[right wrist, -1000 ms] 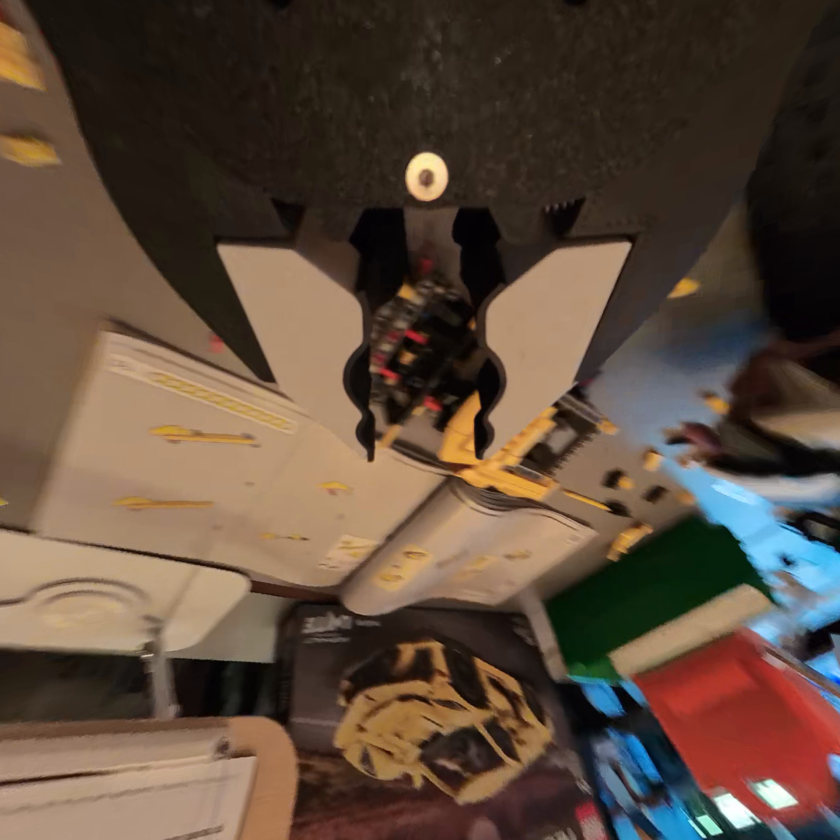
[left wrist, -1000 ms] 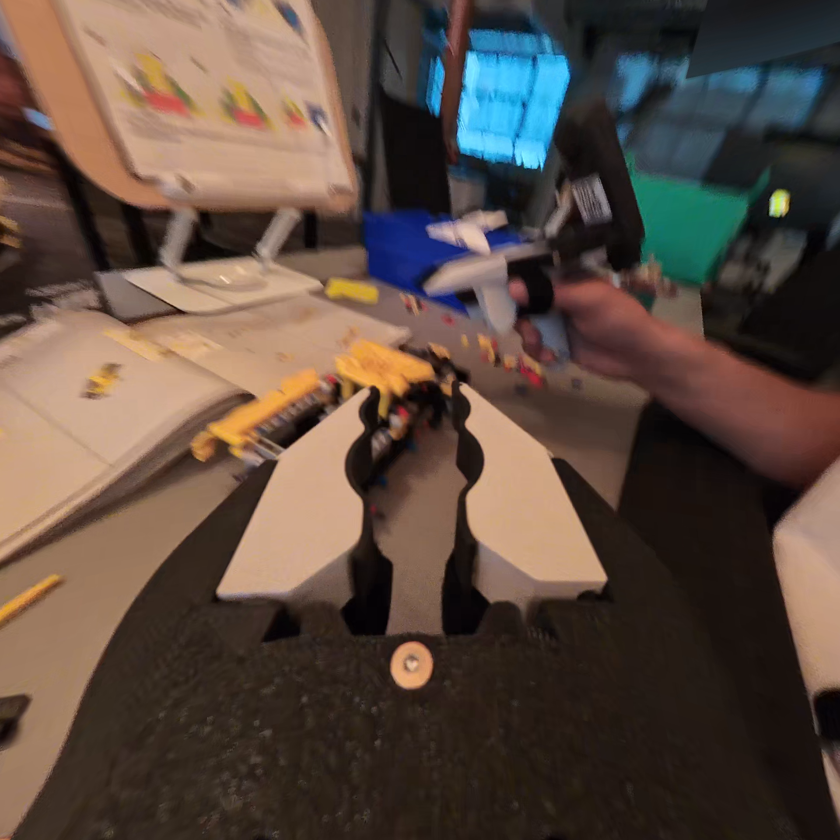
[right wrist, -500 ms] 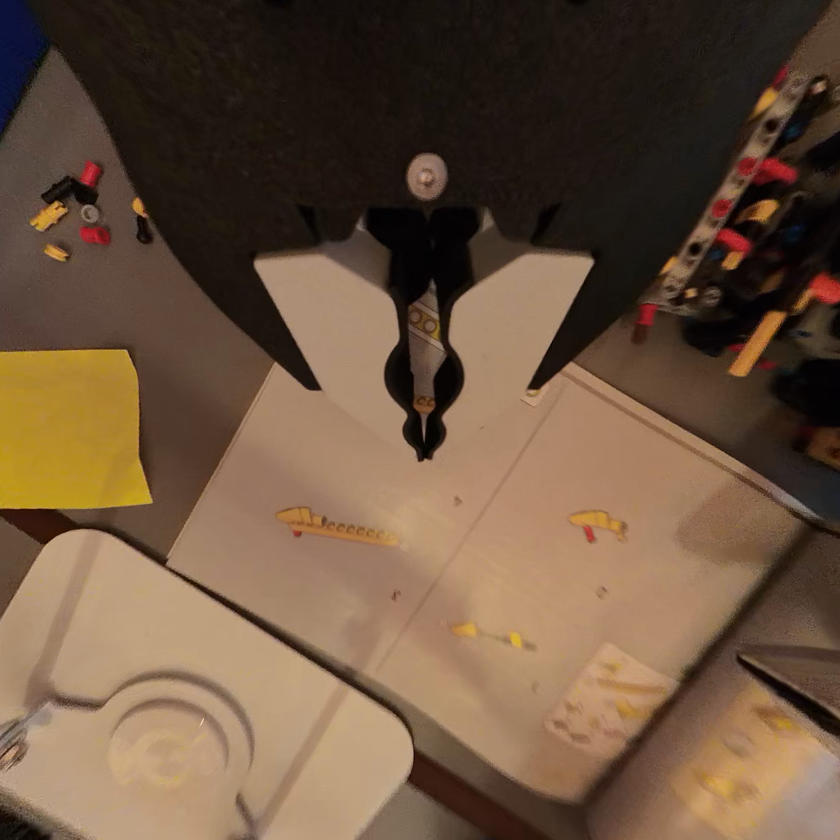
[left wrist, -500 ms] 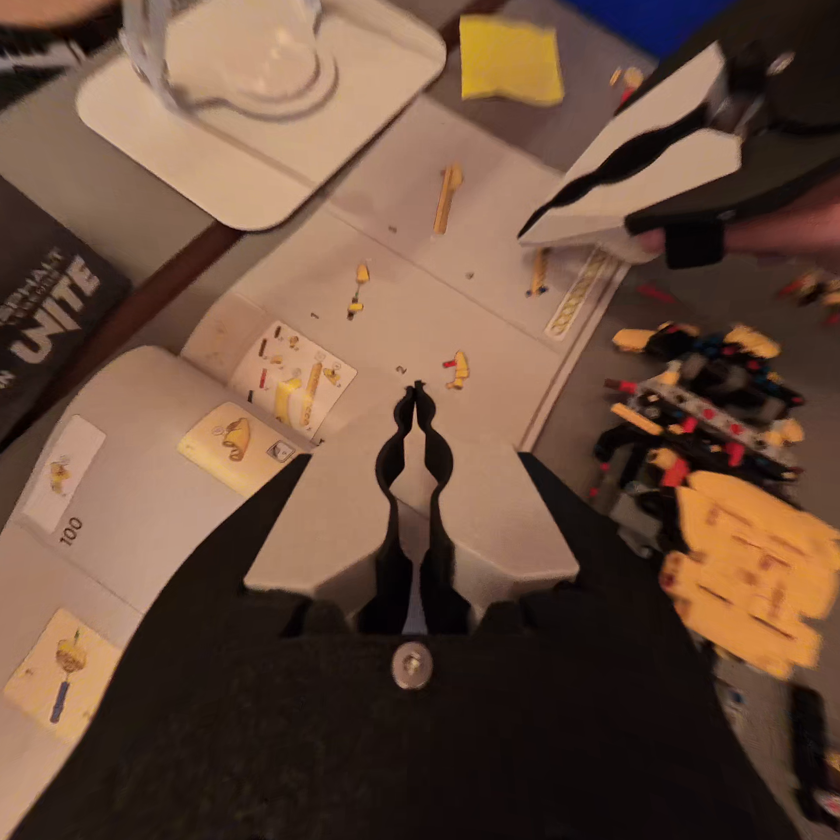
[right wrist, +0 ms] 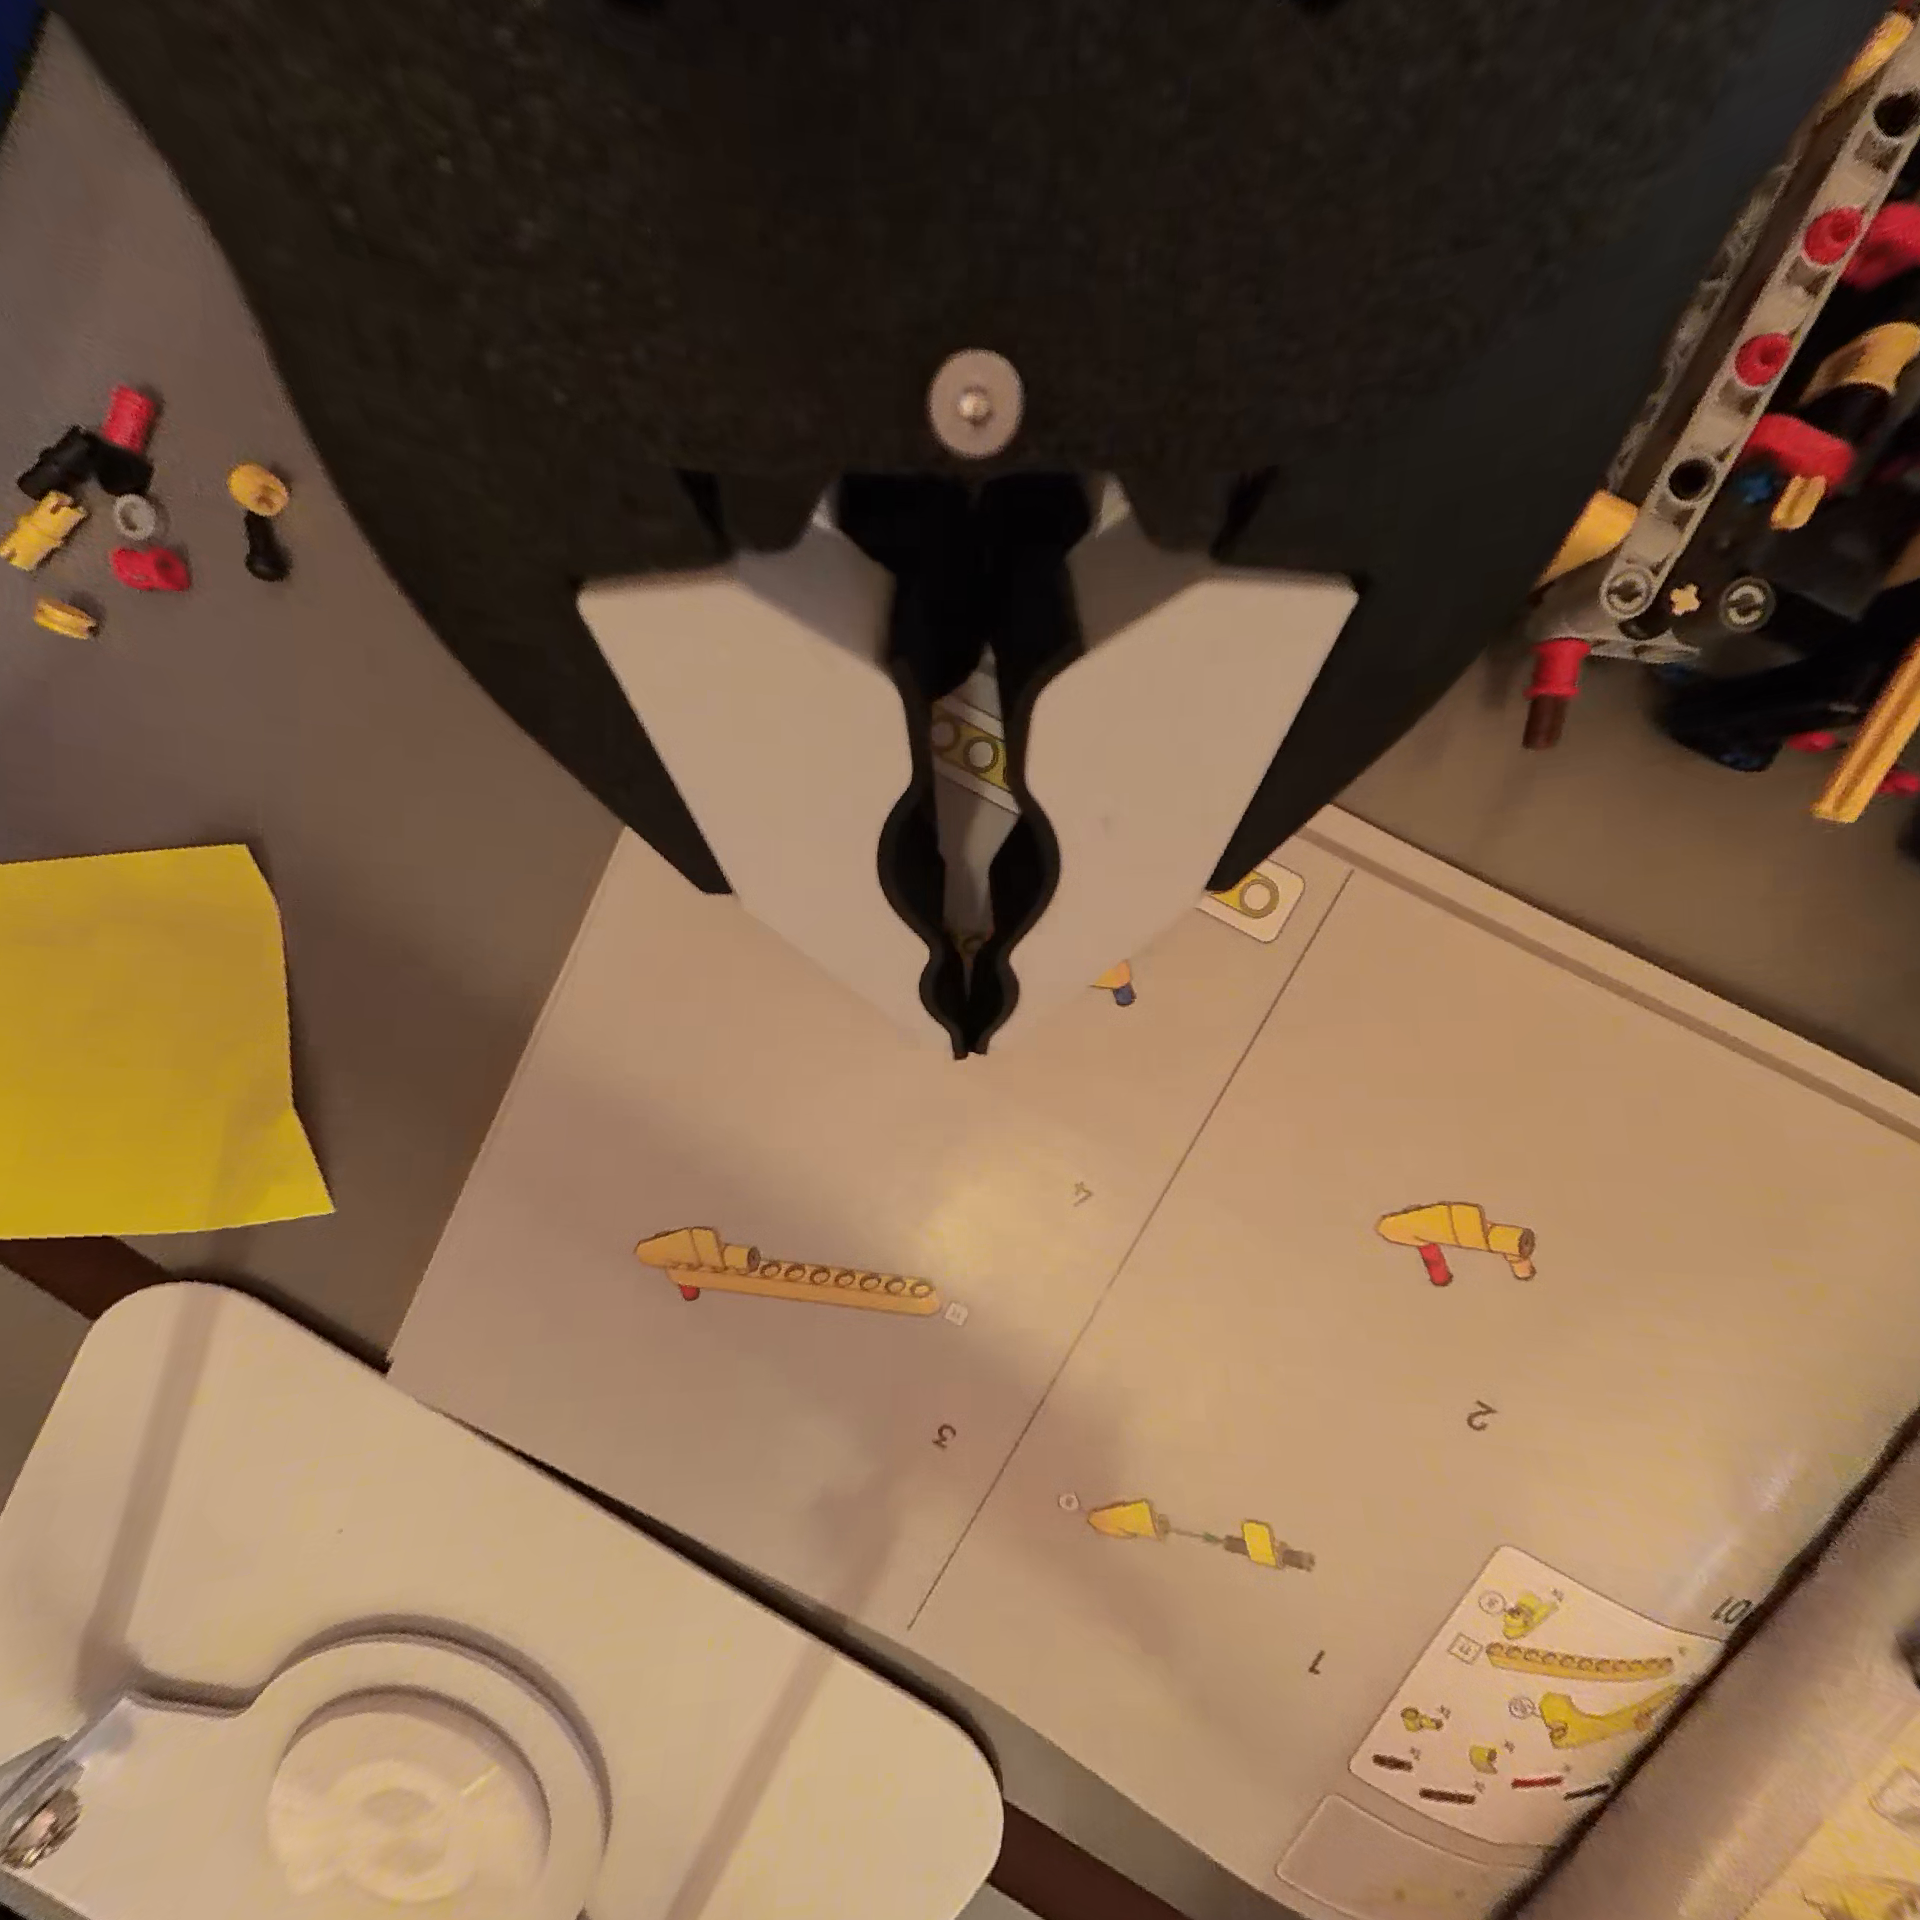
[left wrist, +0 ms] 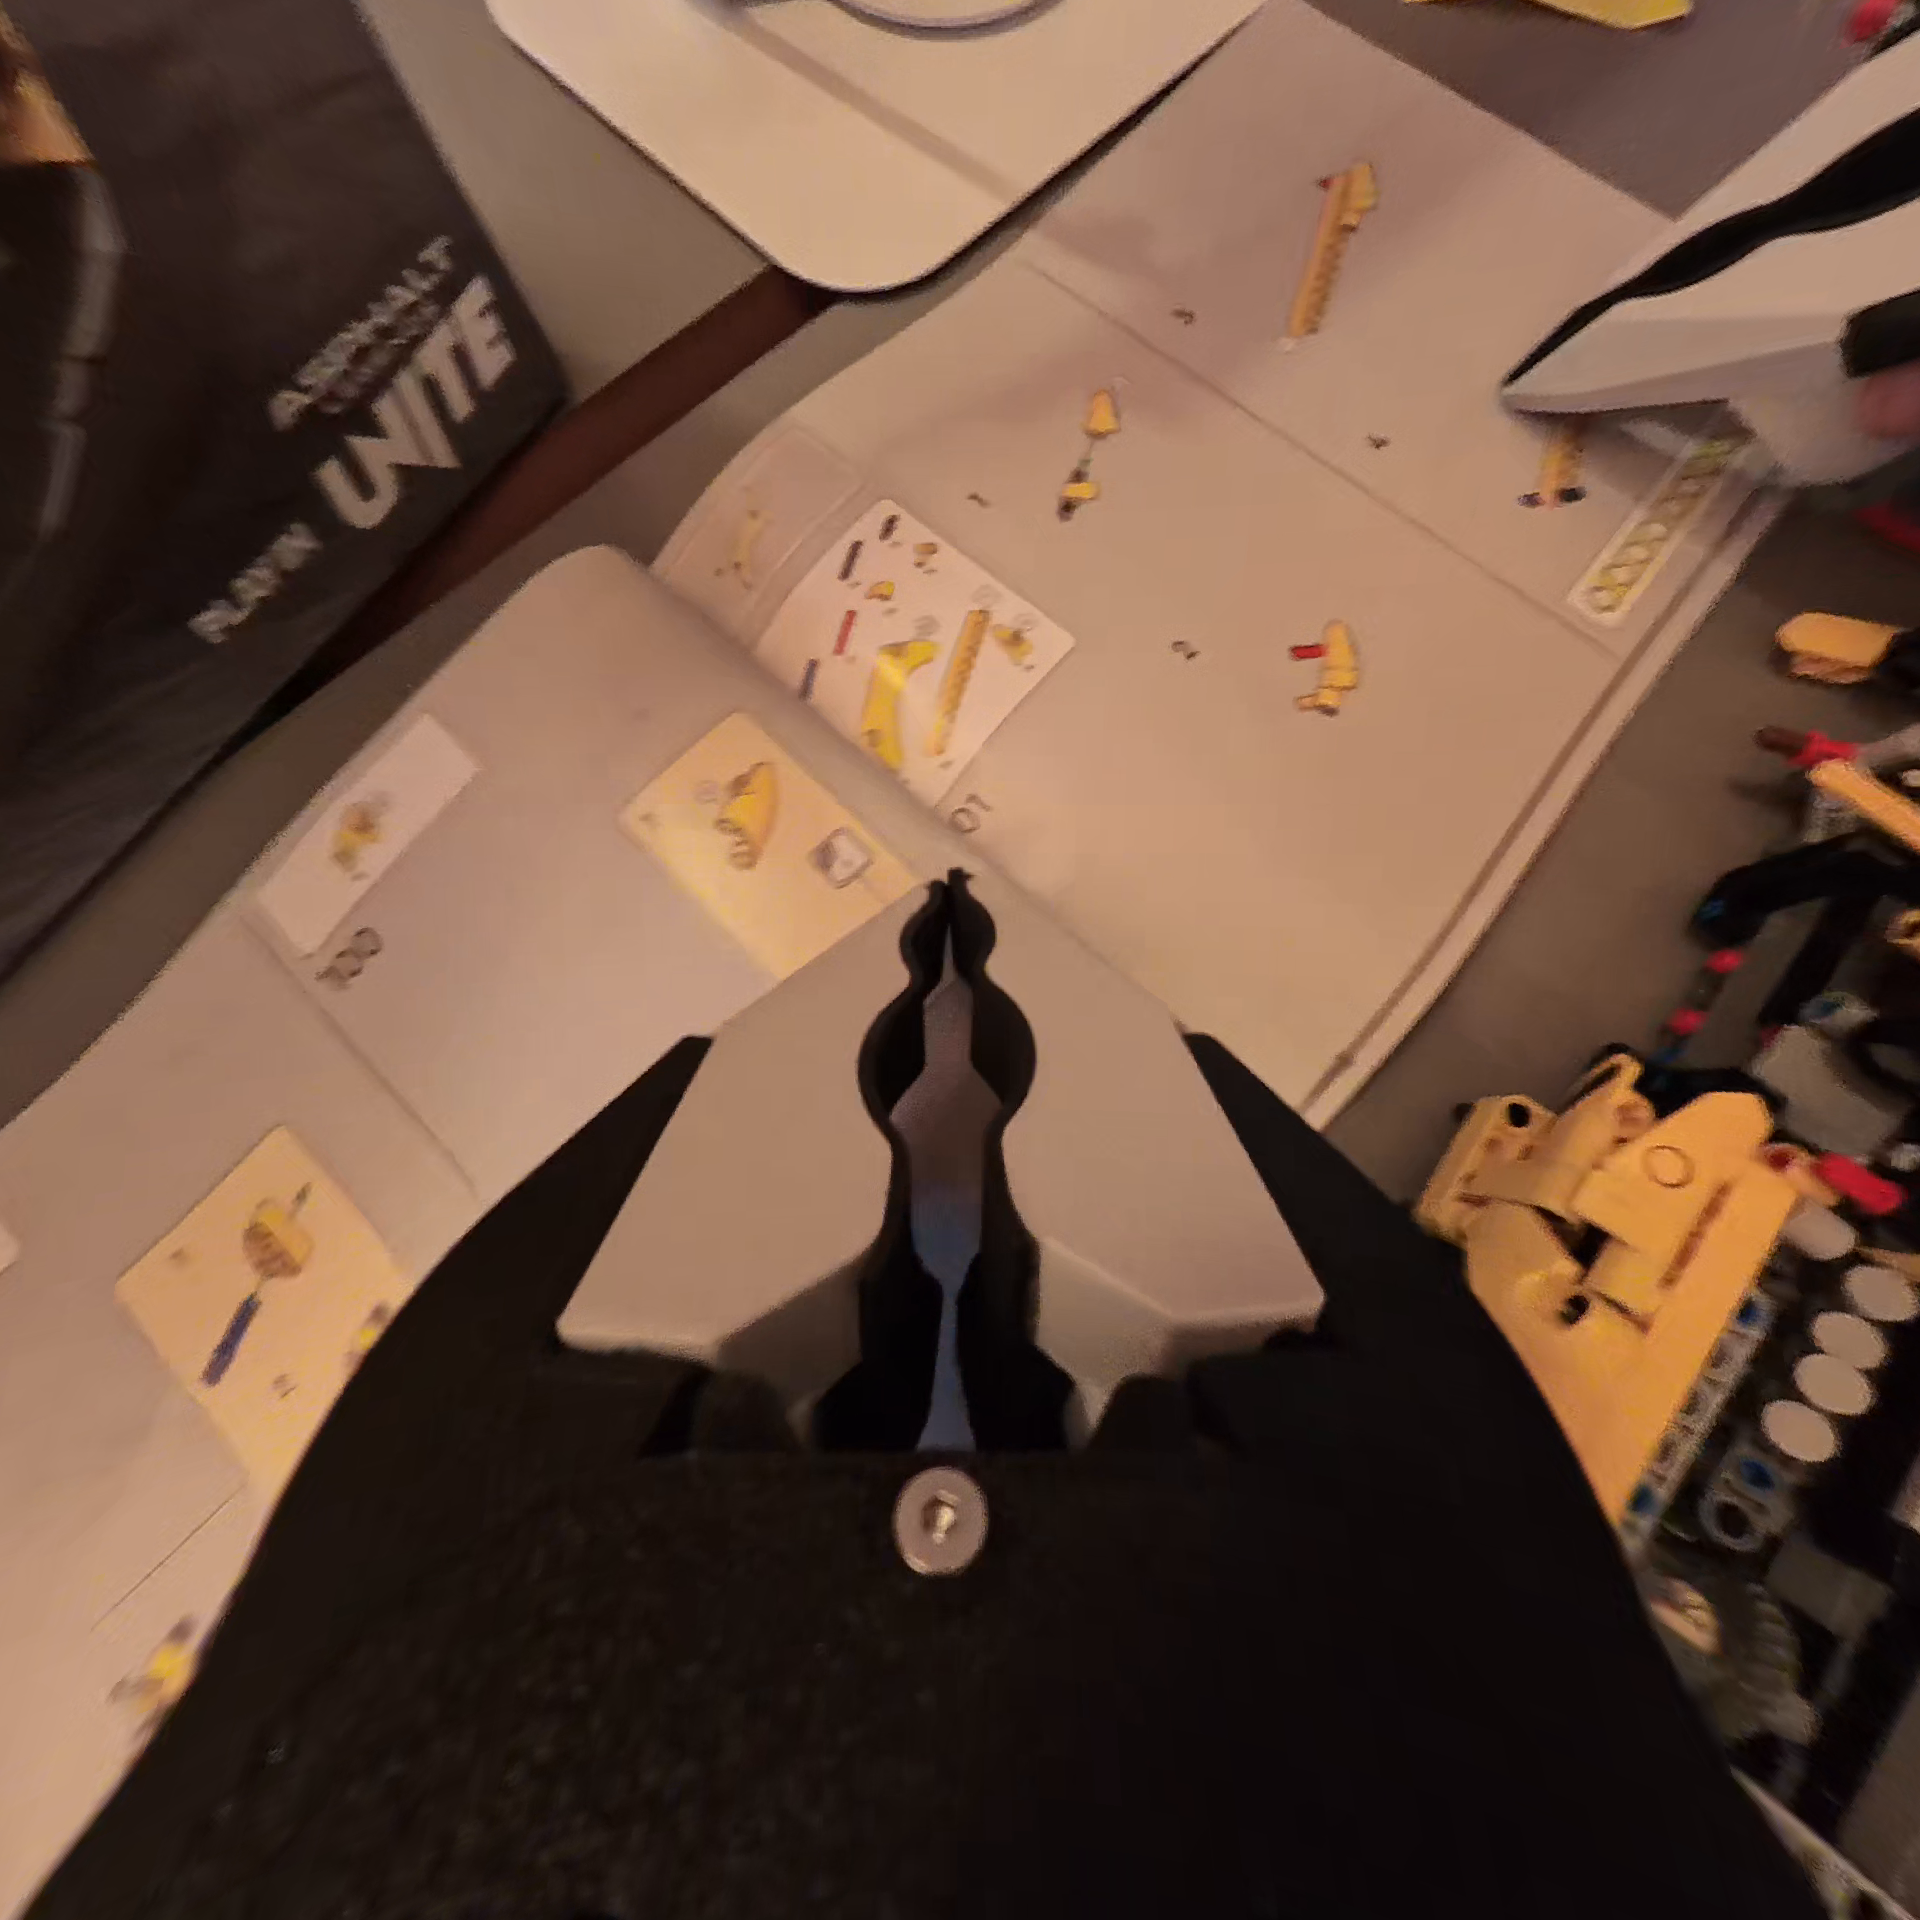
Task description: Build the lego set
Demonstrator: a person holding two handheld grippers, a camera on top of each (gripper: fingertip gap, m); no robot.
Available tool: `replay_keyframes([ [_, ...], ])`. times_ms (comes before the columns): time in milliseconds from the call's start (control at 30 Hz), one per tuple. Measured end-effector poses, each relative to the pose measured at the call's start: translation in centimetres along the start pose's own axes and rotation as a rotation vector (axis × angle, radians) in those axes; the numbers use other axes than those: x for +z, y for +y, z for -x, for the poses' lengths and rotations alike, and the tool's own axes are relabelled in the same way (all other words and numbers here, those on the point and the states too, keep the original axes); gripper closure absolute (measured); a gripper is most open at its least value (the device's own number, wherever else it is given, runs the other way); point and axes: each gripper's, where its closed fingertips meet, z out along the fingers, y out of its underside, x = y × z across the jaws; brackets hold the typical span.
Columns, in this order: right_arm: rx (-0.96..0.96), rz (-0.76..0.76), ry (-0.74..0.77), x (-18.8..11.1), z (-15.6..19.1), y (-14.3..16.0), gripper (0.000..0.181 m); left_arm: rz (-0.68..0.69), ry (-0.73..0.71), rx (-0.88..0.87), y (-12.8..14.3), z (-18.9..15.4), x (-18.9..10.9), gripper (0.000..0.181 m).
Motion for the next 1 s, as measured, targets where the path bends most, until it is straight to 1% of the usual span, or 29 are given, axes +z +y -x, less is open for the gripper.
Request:
replay_keyframes([
  [67, 0.003, -0.007, 0.008, 0.0, 0.0, 0.0, 0.181, 0.016, -0.080, 0.028, 0.7, 1.3, -0.4, 0.181],
  [200, 0.003, -0.003, 0.012, 0.0, 0.0, 0.0, 0.181, 0.017, -0.102, 0.023, 1.7, 1.6, 0.2, 0.181],
  [333, 0.017, -0.014, 0.008, 0.0, 0.0, 0.0, 0.181, 0.060, -0.118, -0.017, 2.0, 1.8, 0.1, 0.181],
  [400, 0.026, -0.016, 0.013, 0.0, 0.0, 0.0, 0.181, 0.068, -0.111, -0.068, 2.0, 1.8, 0.2, 0.181],
  [467, 0.049, -0.022, 0.011, 0.0, 0.0, 0.0, 0.181, 0.057, -0.090, -0.165, 1.9, 1.9, 0.0, 0.181],
  [567, 0.115, -0.039, -0.012, 0.0, 0.0, -0.1, 0.181, -0.018, -0.059, -0.300, 1.8, 1.9, -0.2, 0.181],
  [600, 0.132, -0.045, -0.019, 0.0, 0.0, -0.1, 0.181, -0.029, -0.053, -0.310, 1.8, 1.9, -0.3, 0.181],
  [633, 0.143, -0.050, -0.023, 0.0, -0.1, -0.1, 0.181, -0.022, -0.063, -0.297, 1.9, 2.1, -0.5, 0.177],
  [700, 0.150, -0.024, -0.028, -0.1, 0.0, -0.1, 0.181, 0.003, -0.129, -0.304, 2.2, 3.1, -1.2, 0.156],
  [733, 0.134, 0.000, -0.022, -0.2, 0.0, -0.1, 0.181, 0.000, -0.139, -0.310, 2.2, 3.2, -1.5, 0.156],
  [767, 0.100, -0.023, -0.025, -0.5, 0.0, -0.6, 0.178, -0.007, -0.142, -0.313, 2.1, 3.1, -1.9, 0.154],
  [833, 0.061, -0.122, -0.023, -2.7, -0.4, -2.3, 0.172, -0.055, -0.124, -0.325, 1.4, 2.5, -2.8, 0.152],
  [900, 0.032, -0.179, -0.005, -6.6, -1.9, -2.8, 0.162, -0.150, -0.081, -0.331, -0.3, 1.7, -3.8, 0.152],
  [933, 0.029, -0.188, 0.038, -8.8, -3.2, -2.1, 0.160, -0.203, -0.067, -0.329, -1.3, 1.5, -4.4, 0.152],
  [1000, 0.080, -0.168, 0.151, -12.3, -6.5, 1.2, 0.156, -0.298, -0.053, -0.295, -2.8, 1.2, -5.3, 0.152],
])
